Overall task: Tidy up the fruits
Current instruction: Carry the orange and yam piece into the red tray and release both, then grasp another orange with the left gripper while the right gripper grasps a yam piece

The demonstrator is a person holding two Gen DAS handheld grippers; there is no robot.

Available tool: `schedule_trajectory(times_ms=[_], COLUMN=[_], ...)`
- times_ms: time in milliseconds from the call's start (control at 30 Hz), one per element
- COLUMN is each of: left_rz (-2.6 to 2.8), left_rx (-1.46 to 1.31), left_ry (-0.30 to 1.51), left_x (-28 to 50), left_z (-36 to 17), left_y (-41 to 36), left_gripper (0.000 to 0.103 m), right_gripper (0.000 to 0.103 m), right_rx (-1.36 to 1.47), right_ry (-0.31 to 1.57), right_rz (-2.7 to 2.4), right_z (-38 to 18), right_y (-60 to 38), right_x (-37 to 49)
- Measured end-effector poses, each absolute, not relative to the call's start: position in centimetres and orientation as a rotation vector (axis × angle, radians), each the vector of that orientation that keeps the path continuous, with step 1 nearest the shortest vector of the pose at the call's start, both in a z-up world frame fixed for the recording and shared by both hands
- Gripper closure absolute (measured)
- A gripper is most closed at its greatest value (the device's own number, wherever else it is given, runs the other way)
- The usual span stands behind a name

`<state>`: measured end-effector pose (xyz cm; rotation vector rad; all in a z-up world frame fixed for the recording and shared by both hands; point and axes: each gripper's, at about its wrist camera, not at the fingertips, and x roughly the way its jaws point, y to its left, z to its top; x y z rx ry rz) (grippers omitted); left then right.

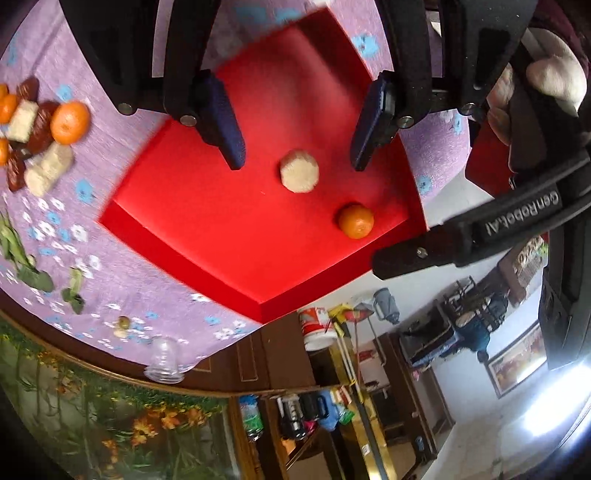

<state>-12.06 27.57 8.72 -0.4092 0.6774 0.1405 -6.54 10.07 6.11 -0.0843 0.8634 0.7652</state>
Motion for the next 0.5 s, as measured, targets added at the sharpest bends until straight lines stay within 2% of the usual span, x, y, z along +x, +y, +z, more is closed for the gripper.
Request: schedule_trajectory(times_ms=[500], left_rz=[-0.069], left_rx=[-0.240], left_ry=[0.750], left_x=[-10.1], left_z=[8.8], left_y=[16.3], left_gripper=[0.031], right_gripper=[0.034], right_rx=[0.079], right_ry=[0.829], right_rz=[0.434], right_z=[6.1], right_y=[-10.1], right_x=[-6.0])
